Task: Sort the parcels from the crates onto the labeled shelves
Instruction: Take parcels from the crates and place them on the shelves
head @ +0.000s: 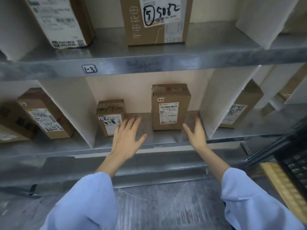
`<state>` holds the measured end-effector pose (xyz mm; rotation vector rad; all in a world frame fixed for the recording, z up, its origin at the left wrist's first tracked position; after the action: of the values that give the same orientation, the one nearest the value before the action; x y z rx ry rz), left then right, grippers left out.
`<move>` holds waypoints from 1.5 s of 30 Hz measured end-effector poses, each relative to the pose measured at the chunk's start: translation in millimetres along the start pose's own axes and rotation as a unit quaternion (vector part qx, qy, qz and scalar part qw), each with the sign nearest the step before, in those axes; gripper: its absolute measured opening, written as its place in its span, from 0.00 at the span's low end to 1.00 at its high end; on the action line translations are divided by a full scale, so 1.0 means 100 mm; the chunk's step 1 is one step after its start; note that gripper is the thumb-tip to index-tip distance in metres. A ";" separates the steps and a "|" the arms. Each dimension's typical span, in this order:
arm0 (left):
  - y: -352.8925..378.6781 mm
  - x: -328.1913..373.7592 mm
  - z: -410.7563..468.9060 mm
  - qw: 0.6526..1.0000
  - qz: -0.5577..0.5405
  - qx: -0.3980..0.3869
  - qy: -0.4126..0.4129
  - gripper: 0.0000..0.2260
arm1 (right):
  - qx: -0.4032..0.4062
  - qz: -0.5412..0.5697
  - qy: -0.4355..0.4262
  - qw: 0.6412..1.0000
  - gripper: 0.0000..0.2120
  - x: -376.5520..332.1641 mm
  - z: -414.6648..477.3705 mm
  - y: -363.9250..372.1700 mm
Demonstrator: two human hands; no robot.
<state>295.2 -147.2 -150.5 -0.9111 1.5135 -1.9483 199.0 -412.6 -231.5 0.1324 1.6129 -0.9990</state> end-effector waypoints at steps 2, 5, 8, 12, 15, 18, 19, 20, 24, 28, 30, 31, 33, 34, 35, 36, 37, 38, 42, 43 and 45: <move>-0.07 0.09 -0.08 1.000 -0.002 0.002 0.021 0.34 | 0.004 -0.039 -0.008 0.999 0.32 -0.09 -0.21 -0.12; -0.18 0.24 -0.22 0.999 -0.005 0.002 0.054 0.35 | 0.003 -0.102 -0.027 0.994 0.31 -0.24 -0.56 -0.31; -0.29 0.45 -0.38 0.996 -0.009 0.006 0.088 0.35 | 0.009 -0.196 -0.018 0.980 0.31 -0.39 -0.91 -0.52; -0.41 0.80 -0.54 0.990 -0.015 0.008 0.137 0.35 | 0.041 -0.325 -0.013 0.945 0.32 -0.57 -1.36 -0.92; -0.50 1.17 -0.61 0.984 -0.027 0.006 0.178 0.35 | 0.066 -0.388 0.003 0.919 0.33 -0.60 -1.67 -1.31; -0.59 1.61 -0.67 0.973 -0.051 0.009 0.225 0.36 | 0.097 -0.423 0.027 0.901 0.33 -0.61 -1.97 -1.75; -0.62 1.77 -0.69 0.968 -0.056 0.011 0.243 0.36 | 0.110 -0.429 0.035 0.896 0.33 -0.62 -2.07 -1.90; -0.64 1.93 -0.70 0.964 -0.060 0.012 0.259 0.36 | 0.123 -0.433 0.043 0.892 0.33 -0.61 -2.16 -2.06; -0.71 2.58 -0.72 0.945 -0.081 0.005 0.316 0.35 | 0.160 -0.441 0.093 0.878 0.33 -0.52 -2.44 -2.67; -0.68 3.25 -0.68 0.923 -0.100 0.002 0.373 0.35 | 0.191 -0.429 0.134 0.873 0.33 -0.30 -2.60 -3.23; -0.63 3.59 -0.64 0.912 -0.104 0.000 0.396 0.33 | 0.205 -0.430 0.146 0.867 0.33 -0.18 -2.63 -3.50; -0.60 3.77 -0.61 0.908 -0.106 0.002 0.405 0.33 | 0.211 -0.432 0.151 0.864 0.33 -0.12 -2.63 -3.63; -0.53 4.12 -0.54 0.900 -0.106 0.005 0.423 0.32 | 0.224 -0.430 0.161 0.860 0.33 0.02 -2.62 -3.90; -0.49 4.31 -0.49 0.895 -0.107 0.006 0.432 0.32 | 0.230 -0.426 0.168 0.859 0.33 0.10 -2.60 -4.04; -0.45 4.50 -0.45 0.891 -0.111 0.005 0.440 0.31 | 0.238 -0.422 0.173 0.858 0.33 0.17 -2.57 -4.19; -0.43 4.69 -0.40 0.888 -0.117 0.002 0.445 0.31 | 0.244 -0.419 0.176 0.857 0.33 0.24 -2.54 -4.35; -0.41 4.88 -0.35 0.884 -0.125 -0.002 0.450 0.31 | 0.250 -0.417 0.177 0.856 0.33 0.29 -2.50 -4.49; -0.40 5.06 -0.30 0.881 -0.135 -0.006 0.454 0.31 | 0.255 -0.415 0.179 0.855 0.32 0.36 -2.46 -4.64; -0.37 5.70 -0.08 0.868 -0.166 -0.004 0.468 0.31 | 0.256 -0.409 0.195 0.854 0.32 0.63 -2.30 -5.13; -0.34 5.83 -0.02 0.866 -0.166 -0.002 0.471 0.31 | 0.257 -0.405 0.197 0.855 0.32 0.70 -2.26 -5.22; -0.26 6.05 0.09 0.865 -0.158 -0.001 0.476 0.31 | 0.261 -0.386 0.201 0.861 0.32 0.86 -2.19 -5.36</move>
<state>-89.5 -591.0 -4.0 -0.1287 1.9289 -2.8733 -301.3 -641.2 -32.4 0.0555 1.7565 -2.1497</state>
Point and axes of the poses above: each hand's wrist, its own z-axis towards the middle knuckle, its own y-axis out of the palm, x = y × z, the point moved 6 cm from there along z, towards the middle knuckle, and after that the axes turned 4 degrees about -z, right-handed, at the moved point
